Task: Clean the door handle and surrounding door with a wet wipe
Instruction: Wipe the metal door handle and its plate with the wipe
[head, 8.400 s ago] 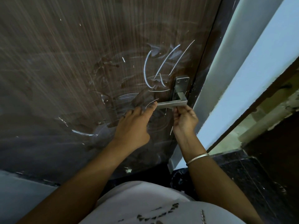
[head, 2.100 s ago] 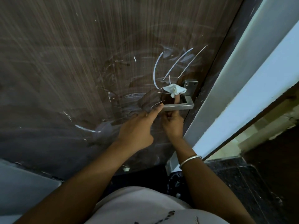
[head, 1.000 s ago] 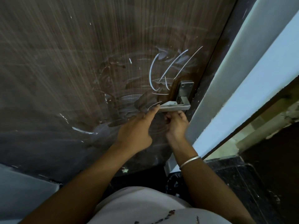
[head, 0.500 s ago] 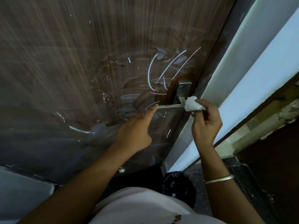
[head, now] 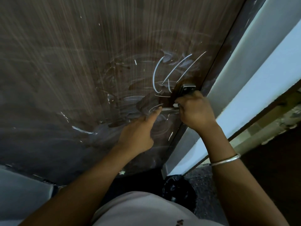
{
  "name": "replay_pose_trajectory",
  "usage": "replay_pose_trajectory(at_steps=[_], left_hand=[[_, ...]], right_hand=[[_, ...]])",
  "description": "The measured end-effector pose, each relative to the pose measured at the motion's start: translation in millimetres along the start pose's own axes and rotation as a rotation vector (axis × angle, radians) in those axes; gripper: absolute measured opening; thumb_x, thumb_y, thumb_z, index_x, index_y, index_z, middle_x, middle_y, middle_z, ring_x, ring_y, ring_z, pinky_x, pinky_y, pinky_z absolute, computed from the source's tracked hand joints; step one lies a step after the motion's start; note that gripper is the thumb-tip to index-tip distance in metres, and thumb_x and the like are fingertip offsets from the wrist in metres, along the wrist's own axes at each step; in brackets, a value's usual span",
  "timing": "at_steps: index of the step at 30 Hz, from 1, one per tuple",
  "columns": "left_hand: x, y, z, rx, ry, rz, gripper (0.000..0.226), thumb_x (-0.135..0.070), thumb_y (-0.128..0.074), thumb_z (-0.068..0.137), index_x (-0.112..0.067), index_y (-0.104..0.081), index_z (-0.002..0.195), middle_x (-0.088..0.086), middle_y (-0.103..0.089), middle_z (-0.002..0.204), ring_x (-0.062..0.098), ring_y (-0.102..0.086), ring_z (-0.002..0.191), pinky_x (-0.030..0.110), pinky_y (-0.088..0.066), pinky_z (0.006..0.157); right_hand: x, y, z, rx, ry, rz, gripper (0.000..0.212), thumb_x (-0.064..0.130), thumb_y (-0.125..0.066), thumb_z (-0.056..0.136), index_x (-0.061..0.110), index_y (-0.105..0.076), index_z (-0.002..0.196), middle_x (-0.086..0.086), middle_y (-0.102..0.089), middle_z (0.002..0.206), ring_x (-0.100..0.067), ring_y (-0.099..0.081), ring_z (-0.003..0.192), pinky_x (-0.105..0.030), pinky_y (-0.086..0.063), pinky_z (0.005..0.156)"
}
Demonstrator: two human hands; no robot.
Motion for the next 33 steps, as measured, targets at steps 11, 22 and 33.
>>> replay_pose_trajectory(at_steps=[11, 22, 33], left_hand=[[0.1, 4.1, -0.5, 0.016, 0.007, -0.003, 0.1, -0.008, -0.062, 0.073, -0.046, 0.0, 0.141, 0.012, -0.05, 0.128, 0.024, -0.059, 0.086, 0.035, -0.052, 0.065], [0.2, 6.6, -1.7, 0.015, 0.016, 0.051, 0.101, -0.011, -0.063, 0.073, -0.049, 0.003, 0.14, 0.011, -0.048, 0.131, 0.028, -0.056, 0.105, 0.041, -0.053, 0.076], [-0.9, 9.7, -1.8, 0.012, 0.0, 0.065, 0.097, -0.014, -0.062, 0.076, -0.048, 0.003, 0.14, 0.009, -0.046, 0.132, 0.027, -0.053, 0.11, 0.037, -0.05, 0.078]], right_hand=[[9.2, 14.2, 16.6, 0.334, -0.057, 0.132, 0.022, 0.015, -0.051, 0.084, 0.008, -0.066, 0.098, -0.014, -0.064, 0.099, -0.034, -0.056, 0.098, -0.034, -0.045, 0.084], [15.6, 4.0, 13.7, 0.278, -0.094, 0.074, 0.026, 0.029, -0.049, 0.089, 0.01, -0.059, 0.104, -0.007, -0.049, 0.092, -0.03, -0.055, 0.094, -0.028, -0.036, 0.07], [21.2, 5.3, 9.4, 0.247, -0.108, -0.09, 0.03, 0.032, -0.044, 0.09, 0.022, -0.057, 0.115, -0.005, -0.056, 0.112, -0.03, -0.059, 0.098, -0.034, -0.044, 0.074]])
Point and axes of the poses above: each hand's wrist, its own z-axis towards the middle knuckle, its own y-axis out of the back of the hand, x = y × z, the point moved 1 cm from there along z, towards the middle knuckle
